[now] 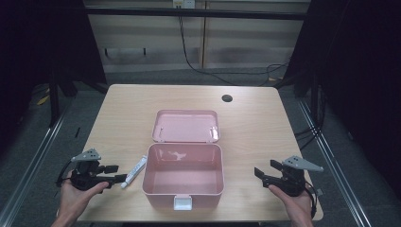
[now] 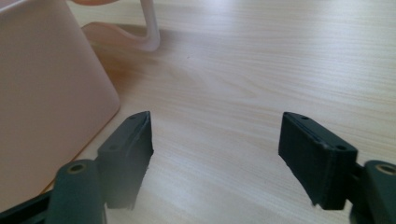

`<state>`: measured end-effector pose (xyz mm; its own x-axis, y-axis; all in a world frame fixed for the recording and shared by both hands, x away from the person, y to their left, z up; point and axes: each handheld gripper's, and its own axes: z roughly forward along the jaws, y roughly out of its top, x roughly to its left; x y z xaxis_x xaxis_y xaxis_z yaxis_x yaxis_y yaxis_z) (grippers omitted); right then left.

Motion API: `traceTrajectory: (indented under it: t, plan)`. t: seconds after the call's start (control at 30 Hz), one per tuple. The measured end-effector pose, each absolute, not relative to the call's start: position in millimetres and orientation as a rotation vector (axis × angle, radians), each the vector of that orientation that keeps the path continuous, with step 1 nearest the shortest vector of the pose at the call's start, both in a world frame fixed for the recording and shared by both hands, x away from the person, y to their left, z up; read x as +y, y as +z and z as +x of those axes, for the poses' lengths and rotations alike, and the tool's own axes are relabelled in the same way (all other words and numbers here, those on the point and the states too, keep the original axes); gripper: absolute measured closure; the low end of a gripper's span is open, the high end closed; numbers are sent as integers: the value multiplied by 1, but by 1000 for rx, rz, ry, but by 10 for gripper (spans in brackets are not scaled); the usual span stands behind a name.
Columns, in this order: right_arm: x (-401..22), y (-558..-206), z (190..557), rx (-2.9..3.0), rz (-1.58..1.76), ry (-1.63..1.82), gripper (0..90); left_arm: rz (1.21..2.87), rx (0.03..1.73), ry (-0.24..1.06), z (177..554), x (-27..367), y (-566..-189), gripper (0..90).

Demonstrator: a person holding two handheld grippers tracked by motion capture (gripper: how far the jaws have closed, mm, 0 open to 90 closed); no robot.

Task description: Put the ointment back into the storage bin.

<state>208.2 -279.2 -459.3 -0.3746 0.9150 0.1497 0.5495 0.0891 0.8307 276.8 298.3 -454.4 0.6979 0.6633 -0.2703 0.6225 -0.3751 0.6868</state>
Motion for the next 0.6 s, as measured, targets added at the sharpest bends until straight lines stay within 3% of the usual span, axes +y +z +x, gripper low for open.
traceTrajectory:
  t: [0.37, 0.53, 0.6]
  plan:
    - [-277, -459, 207, 1988, 1465, 1210, 266, 2111, 987, 90, 280, 292, -441, 377]
    - [-277, -459, 208, 2000, 1473, 1191, 264, 2196, 974, 102, 288, 280, -428, 473]
    - [-276, -460, 209, 2018, 1472, 1184, 265, 2225, 974, 106, 292, 276, -421, 473]
